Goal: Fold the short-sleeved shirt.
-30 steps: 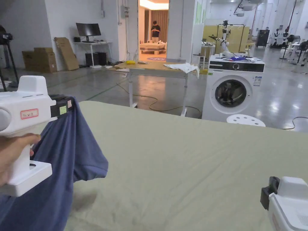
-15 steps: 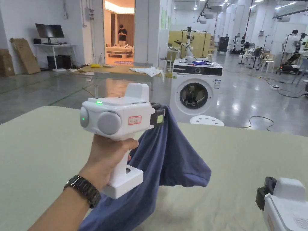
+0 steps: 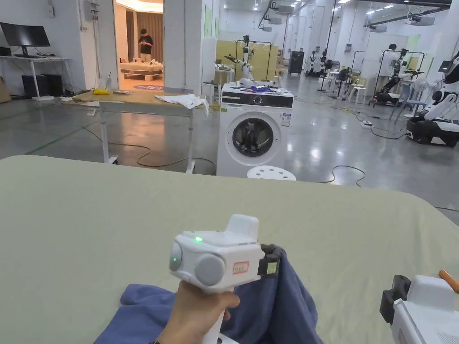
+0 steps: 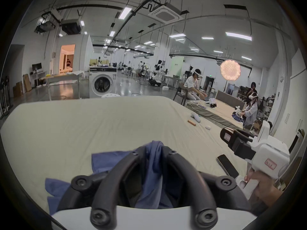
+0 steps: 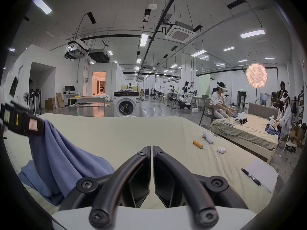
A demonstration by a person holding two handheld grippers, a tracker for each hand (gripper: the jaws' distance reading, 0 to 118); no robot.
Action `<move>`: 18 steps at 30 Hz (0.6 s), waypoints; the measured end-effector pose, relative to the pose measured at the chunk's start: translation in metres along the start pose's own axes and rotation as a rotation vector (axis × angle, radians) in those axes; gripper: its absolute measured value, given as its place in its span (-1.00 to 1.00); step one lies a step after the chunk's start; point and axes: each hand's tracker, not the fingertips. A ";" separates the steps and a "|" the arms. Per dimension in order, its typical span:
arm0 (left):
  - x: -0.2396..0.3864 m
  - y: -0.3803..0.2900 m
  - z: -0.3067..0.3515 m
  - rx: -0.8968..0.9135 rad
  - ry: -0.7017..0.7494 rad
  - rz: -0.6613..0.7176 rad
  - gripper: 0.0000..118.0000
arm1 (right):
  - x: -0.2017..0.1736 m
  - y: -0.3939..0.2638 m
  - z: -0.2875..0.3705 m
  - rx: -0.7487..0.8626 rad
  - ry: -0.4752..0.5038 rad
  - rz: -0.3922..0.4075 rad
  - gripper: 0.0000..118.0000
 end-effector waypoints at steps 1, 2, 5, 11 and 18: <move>-0.007 -0.004 0.004 -0.002 -0.014 0.026 -0.32 | -0.001 -0.001 -0.001 -0.003 0.007 0.001 -0.98; -0.014 -0.006 0.008 0.007 -0.014 0.048 -0.06 | -0.004 -0.001 -0.001 -0.006 0.016 0.002 -0.98; -0.036 -0.009 0.027 0.062 0.024 0.055 0.61 | -0.015 0.002 -0.003 -0.010 0.048 0.010 -0.98; -0.095 -0.004 0.086 0.223 0.230 0.060 0.48 | -0.045 0.015 -0.005 0.024 0.106 0.013 -0.98; -0.149 -0.011 0.134 0.359 0.589 0.037 -0.66 | -0.081 0.034 -0.007 0.085 0.157 0.014 -0.98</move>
